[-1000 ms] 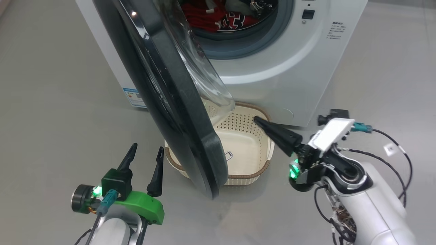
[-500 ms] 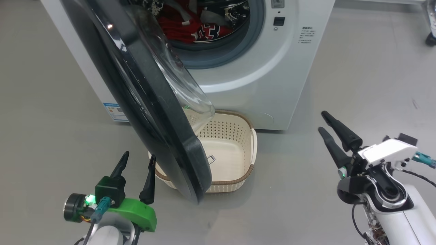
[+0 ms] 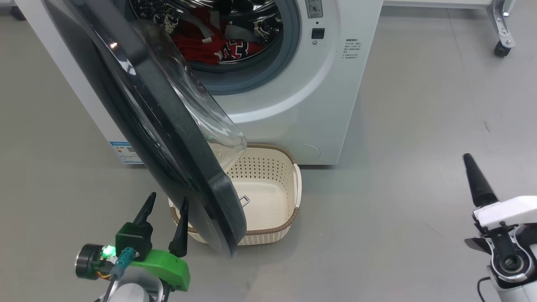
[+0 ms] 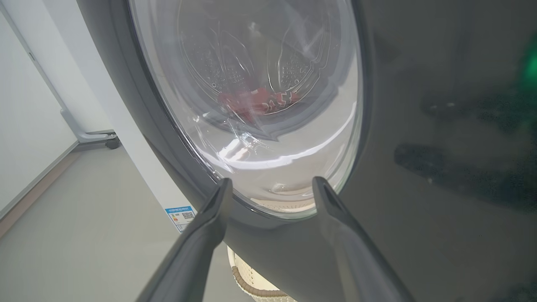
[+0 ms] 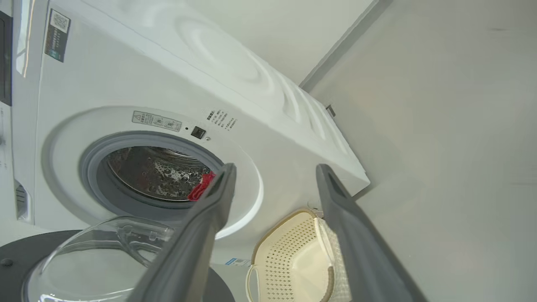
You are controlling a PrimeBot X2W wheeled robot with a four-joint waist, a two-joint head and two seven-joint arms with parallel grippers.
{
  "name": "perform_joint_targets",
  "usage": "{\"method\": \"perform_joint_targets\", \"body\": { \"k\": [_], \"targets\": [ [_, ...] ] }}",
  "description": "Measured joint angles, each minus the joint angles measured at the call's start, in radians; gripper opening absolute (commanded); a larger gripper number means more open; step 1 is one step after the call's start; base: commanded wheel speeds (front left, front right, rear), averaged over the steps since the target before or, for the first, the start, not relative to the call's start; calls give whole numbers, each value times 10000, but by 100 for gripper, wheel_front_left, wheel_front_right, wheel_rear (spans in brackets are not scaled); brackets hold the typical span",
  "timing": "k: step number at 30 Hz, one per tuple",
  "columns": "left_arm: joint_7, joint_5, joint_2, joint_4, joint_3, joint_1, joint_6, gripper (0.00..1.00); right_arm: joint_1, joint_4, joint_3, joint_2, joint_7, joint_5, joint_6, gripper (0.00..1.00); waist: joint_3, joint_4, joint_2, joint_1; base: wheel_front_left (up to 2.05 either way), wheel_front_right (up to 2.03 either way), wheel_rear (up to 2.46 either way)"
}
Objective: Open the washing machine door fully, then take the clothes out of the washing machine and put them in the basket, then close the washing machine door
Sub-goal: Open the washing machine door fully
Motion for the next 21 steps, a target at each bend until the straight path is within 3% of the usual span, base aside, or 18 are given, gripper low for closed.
{"method": "perform_joint_targets", "body": {
  "k": [6,12,21],
  "targets": [
    [0,29,0,4,44,4,-12,100,221,6,174,-562,-1448,-2157,-25,100,-1,-30,0,0,0,0,0],
    [0,29,4,6,144,26,-12,100,505,40,180,-917,-2623,-3507,-554,100,-4,-85,0,0,0,0,0],
    [0,54,-2,21,176,35,-44,100,533,-77,594,-1712,-2637,-6245,-1501,100,-10,-227,0,0,0,0,0]
  ]
}}
